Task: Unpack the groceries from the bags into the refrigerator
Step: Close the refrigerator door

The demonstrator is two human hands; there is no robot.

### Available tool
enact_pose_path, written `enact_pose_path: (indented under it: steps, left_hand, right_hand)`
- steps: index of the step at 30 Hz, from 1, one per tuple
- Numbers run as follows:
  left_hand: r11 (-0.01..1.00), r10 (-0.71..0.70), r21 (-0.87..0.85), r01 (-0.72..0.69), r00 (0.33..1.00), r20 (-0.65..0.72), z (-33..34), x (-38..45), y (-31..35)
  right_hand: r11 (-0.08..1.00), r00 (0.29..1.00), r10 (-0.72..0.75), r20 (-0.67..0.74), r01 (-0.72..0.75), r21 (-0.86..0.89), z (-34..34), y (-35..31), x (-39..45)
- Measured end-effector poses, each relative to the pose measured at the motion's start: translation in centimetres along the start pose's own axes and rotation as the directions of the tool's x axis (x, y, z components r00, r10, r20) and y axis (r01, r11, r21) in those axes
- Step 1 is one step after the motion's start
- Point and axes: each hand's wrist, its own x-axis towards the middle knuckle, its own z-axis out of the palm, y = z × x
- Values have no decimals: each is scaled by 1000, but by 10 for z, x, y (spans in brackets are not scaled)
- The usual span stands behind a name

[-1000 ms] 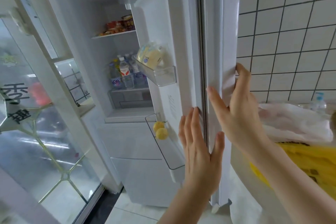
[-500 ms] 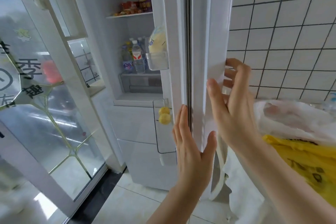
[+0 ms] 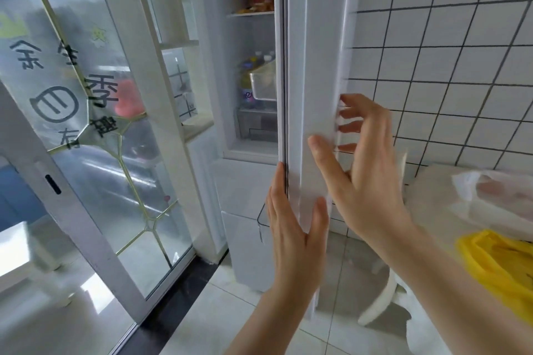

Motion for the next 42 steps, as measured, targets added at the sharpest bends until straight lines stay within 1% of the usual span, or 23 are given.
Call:
enact_pose_path:
  steps: [4, 8, 12, 16, 19, 23, 28, 32, 36, 42]
  left_hand:
    - [999, -37, -38, 39, 998, 43, -45, 26, -19]
    - [997, -58, -42, 63, 992, 110, -85, 50, -43]
    - [998, -57, 1, 57, 989, 136, -117, 72, -63]
    - [996, -88, -1, 89, 986, 139, -143, 96, -88]
    - [991, -127, -14, 129, 985, 119, -158, 118, -105]
    - [987, -149, -44, 152, 987, 58, -169, 153, -130]
    - [981, -165, -102, 164, 986, 0, -176, 194, -159]
    - [981, -162, -118, 155, 985, -55, -181, 238, -181]
    - [977, -190, -117, 178, 976, -101, -182, 281, -211]
    - [974, -209, -131, 187, 959, -189, -168, 328, -256]
  right_hand:
    - [998, 1000, 14, 1, -14, -55, 49, -15, 7]
    - [997, 1000, 17, -23, -18, -69, 98, -26, 13]
    - [988, 999, 7, -33, -12, -152, 142, -35, 20]
    - [972, 1000, 11, -6, -12, -234, 182, -39, 30]
    - [962, 1000, 3, 14, 0, -274, 210, -38, 40]
    - [960, 1000, -13, 16, 17, -280, 254, -34, 56]
    - [936, 998, -67, 21, 70, -346, 304, -15, 76]
    - [912, 984, -157, 84, 177, -370, 339, 13, 94]
    - [862, 949, -264, 171, 312, -399, 370, 48, 115]
    - [790, 905, -330, 267, 420, -446, 405, 94, 138]
